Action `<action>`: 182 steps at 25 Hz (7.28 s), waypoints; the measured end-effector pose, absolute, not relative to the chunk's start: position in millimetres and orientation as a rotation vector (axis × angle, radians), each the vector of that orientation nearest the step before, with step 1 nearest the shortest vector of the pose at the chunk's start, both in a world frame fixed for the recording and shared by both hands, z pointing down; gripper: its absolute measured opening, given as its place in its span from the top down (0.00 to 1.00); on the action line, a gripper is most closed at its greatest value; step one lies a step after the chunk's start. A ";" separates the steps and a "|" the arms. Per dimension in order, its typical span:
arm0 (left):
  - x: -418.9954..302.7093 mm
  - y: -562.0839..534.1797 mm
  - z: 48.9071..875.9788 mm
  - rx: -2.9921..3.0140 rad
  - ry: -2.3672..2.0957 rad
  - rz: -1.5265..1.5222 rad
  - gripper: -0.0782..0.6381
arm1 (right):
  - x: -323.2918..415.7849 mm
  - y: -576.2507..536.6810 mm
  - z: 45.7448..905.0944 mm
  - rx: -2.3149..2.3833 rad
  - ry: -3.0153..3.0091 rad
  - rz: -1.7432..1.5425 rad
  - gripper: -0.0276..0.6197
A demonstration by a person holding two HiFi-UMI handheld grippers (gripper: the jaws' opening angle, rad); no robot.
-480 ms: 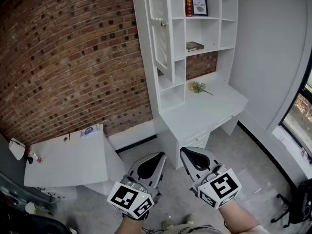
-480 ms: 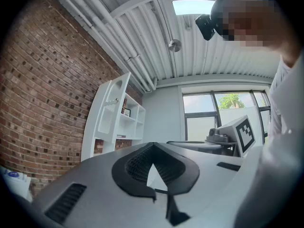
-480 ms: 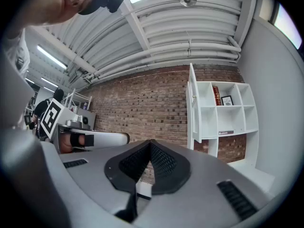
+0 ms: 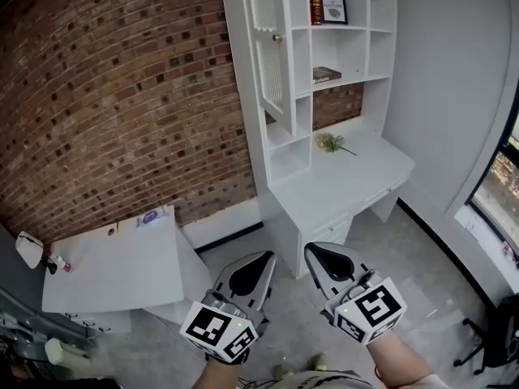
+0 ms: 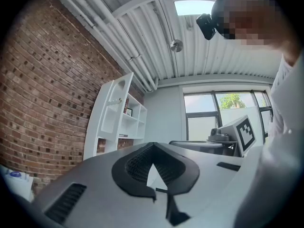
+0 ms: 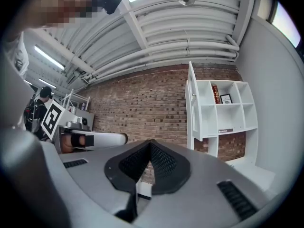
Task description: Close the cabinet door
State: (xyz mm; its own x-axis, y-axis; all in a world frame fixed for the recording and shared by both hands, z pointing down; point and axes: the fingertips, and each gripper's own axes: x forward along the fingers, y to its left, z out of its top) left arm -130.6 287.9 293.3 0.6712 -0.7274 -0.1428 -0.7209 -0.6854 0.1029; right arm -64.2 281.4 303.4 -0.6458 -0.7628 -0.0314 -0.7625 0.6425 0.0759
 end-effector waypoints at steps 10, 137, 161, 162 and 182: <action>-156.2 295.2 298.5 2.858 -1.218 -0.280 0.88 | -92.7 286.5 300.7 1.363 -2.902 -0.127 0.93; 33.4 -329.2 303.2 2.947 -0.986 -0.191 0.88 | 134.3 -399.1 304.7 1.457 -2.803 -0.163 0.73; 65.9 -372.8 306.8 2.862 -1.275 -0.146 0.88 | 137.4 -472.6 304.5 1.453 -2.724 -0.276 0.72; 67.1 -373.1 307.2 2.859 -1.282 -0.145 0.88 | 138.4 -474.3 305.1 1.452 -2.726 -0.275 0.72; 58.0 -390.5 310.1 2.821 -1.366 -0.138 0.88 | 126.9 -513.5 306.2 1.428 -2.745 -0.248 0.74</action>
State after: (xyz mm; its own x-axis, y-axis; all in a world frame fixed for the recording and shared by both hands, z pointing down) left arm 58.0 -390.5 310.1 0.6169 -0.7833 -0.0769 -0.7829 -0.6207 0.0424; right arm 126.9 -513.5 306.2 -0.5760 -0.8165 -0.0403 -0.8105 0.5639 0.1584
